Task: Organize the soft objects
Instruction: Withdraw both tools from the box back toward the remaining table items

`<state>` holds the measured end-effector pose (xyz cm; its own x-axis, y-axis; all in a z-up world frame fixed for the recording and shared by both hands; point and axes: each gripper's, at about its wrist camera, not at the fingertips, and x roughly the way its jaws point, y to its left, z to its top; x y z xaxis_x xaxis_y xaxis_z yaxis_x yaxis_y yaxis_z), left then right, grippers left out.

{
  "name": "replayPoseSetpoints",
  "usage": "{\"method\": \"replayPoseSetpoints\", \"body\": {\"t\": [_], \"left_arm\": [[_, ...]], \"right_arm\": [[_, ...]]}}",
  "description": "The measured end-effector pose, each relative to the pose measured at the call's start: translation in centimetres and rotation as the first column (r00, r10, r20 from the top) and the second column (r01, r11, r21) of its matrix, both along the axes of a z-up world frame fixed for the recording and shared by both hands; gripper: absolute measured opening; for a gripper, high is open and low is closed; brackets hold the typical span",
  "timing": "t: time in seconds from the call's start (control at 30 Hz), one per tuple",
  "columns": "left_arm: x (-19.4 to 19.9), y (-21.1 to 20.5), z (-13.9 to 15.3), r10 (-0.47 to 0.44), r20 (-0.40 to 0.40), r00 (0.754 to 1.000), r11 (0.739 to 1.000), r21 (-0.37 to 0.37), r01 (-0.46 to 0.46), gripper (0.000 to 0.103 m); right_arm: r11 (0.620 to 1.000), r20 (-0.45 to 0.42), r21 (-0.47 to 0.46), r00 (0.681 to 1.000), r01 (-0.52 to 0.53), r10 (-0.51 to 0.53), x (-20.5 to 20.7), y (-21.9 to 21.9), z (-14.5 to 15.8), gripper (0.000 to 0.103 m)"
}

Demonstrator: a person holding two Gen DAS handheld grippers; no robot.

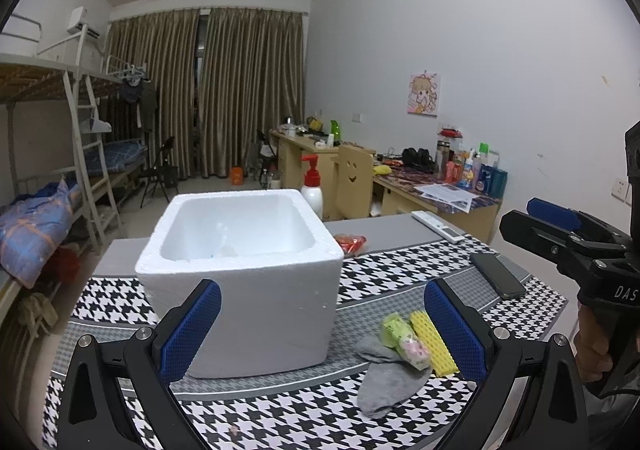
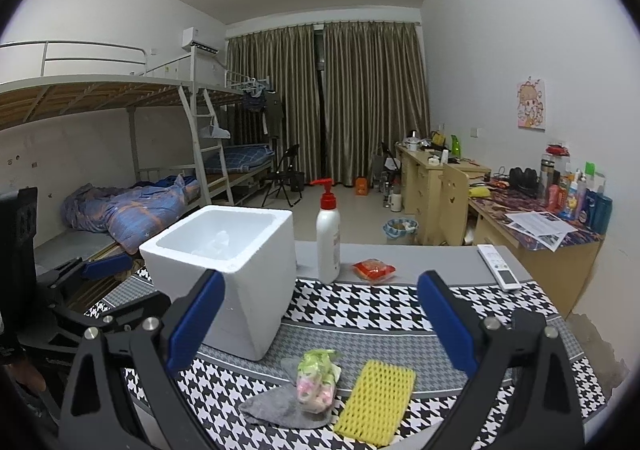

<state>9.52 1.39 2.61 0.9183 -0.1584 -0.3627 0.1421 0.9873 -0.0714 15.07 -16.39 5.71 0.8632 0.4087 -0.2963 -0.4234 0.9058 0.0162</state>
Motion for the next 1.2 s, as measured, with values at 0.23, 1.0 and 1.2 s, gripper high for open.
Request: {"method": "replayPoseSetpoints", "body": {"t": [0.23,1.0,1.2], "left_arm": [[0.4,-0.3,-0.8,-0.016,-0.023,1.000,1.000,-0.007,0.016,0.102],[1.3,-1.3,-3.6,-0.030,-0.076,0.997,0.999,0.009,0.031,0.102],[1.7,-1.4,-4.7,-0.026,-0.096,0.995,1.000,0.006,0.026,0.102]], "right_arm": [[0.999,-0.020,-0.004,0.999,0.036,-0.036,-0.1,-0.7,-0.8,0.099],[0.999,-0.109,-0.040,0.993,0.032,-0.036,1.1,-0.6,-4.2,0.099],[0.999,-0.141,-0.040,0.989,0.033,-0.038,1.7,-0.6,-5.3,0.099]]}}
